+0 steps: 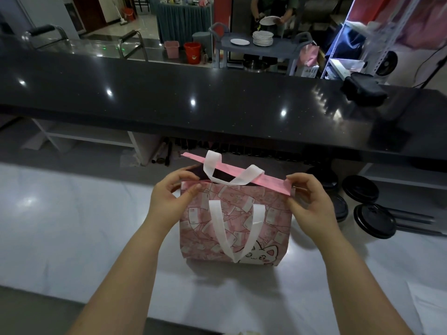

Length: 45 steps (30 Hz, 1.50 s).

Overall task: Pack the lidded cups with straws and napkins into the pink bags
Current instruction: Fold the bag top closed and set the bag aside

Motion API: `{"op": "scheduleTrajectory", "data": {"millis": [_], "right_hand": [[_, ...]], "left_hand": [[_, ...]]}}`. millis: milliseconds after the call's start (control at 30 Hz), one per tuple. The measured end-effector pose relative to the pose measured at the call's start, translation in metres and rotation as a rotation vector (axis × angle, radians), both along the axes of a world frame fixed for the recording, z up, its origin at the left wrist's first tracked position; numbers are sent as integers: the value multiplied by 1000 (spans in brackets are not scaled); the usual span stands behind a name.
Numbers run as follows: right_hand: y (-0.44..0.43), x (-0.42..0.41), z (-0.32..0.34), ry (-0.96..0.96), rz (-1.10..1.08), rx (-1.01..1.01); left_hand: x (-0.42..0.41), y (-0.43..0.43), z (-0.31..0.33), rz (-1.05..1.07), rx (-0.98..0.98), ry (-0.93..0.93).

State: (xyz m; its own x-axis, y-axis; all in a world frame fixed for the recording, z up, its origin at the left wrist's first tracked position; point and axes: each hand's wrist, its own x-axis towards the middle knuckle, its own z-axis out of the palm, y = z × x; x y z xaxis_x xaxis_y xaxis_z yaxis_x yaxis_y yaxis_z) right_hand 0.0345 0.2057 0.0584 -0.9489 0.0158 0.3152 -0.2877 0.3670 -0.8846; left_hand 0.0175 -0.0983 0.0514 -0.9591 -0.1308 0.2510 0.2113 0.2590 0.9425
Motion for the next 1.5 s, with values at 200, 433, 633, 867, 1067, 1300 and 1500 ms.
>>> {"op": "scheduleTrajectory", "data": {"millis": [200, 433, 633, 867, 1067, 1300, 1500], "right_hand": [[-7, -3, -6, 13, -37, -129], [-3, -10, -13, 154, -19, 100], [-1, -13, -15, 259, 18, 265], [13, -7, -8, 159, 86, 253], [-4, -2, -4, 8, -45, -36], [-7, -4, 0, -81, -122, 99], [-11, 0, 8, -11, -187, 296]], "left_hand": [[1, 3, -3, 62, 90, 51], [-3, 2, -8, 83, 156, -34], [-3, -1, -6, 25, 131, 6], [10, -24, 5, -108, -299, 9], [16, -14, 12, -4, -289, 113], [18, -21, 13, -36, -439, 95], [14, -16, 19, -13, -581, 26]]}}
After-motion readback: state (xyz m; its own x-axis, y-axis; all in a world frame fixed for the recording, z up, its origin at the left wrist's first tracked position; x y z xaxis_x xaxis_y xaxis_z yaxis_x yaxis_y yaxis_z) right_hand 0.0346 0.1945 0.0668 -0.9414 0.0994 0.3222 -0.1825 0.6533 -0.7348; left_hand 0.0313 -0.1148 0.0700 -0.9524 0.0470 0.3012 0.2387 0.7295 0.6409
